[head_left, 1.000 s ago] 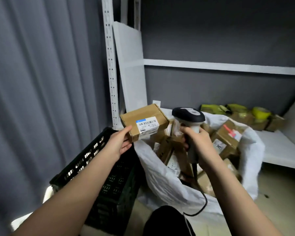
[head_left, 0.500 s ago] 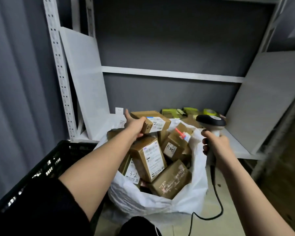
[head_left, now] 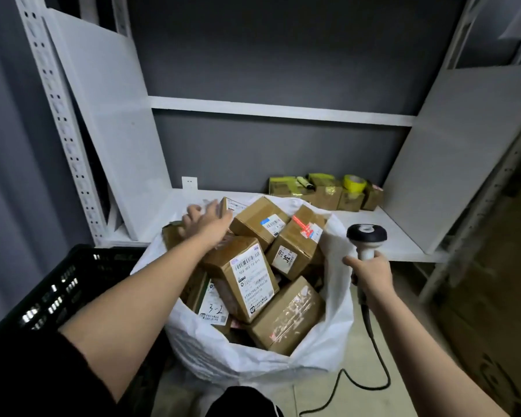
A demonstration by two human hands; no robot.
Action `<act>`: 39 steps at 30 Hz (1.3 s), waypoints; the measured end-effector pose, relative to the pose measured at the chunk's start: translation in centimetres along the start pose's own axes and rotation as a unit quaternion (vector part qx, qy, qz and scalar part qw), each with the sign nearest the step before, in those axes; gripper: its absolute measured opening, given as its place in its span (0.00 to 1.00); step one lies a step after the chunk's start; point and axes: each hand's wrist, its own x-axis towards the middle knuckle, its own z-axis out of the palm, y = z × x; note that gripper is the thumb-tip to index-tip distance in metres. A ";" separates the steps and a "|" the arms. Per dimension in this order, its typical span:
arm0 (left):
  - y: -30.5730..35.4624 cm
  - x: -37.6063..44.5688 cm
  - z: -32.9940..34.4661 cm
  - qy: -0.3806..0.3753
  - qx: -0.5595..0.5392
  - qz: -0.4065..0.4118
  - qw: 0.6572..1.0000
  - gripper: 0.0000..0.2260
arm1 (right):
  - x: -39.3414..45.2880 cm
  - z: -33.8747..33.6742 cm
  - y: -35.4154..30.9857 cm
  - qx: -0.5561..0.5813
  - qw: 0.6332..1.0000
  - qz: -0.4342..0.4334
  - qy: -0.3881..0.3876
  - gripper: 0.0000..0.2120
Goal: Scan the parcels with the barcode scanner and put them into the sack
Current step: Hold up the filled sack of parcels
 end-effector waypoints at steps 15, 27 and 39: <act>-18.6 6.0 2.3 -0.018 -0.108 -0.214 0.971 0.26 | 3.0 5.8 3.1 -0.132 0.983 0.035 0.124 0.24; -10.6 10.7 -6.3 0.169 0.001 -0.045 0.985 0.17 | 7.5 2.0 -4.3 -0.020 0.973 -0.075 0.218 0.19; -11.7 10.5 -9.2 0.169 -0.052 -0.090 0.980 0.18 | 7.2 2.4 -3.9 -0.032 0.981 -0.098 0.163 0.17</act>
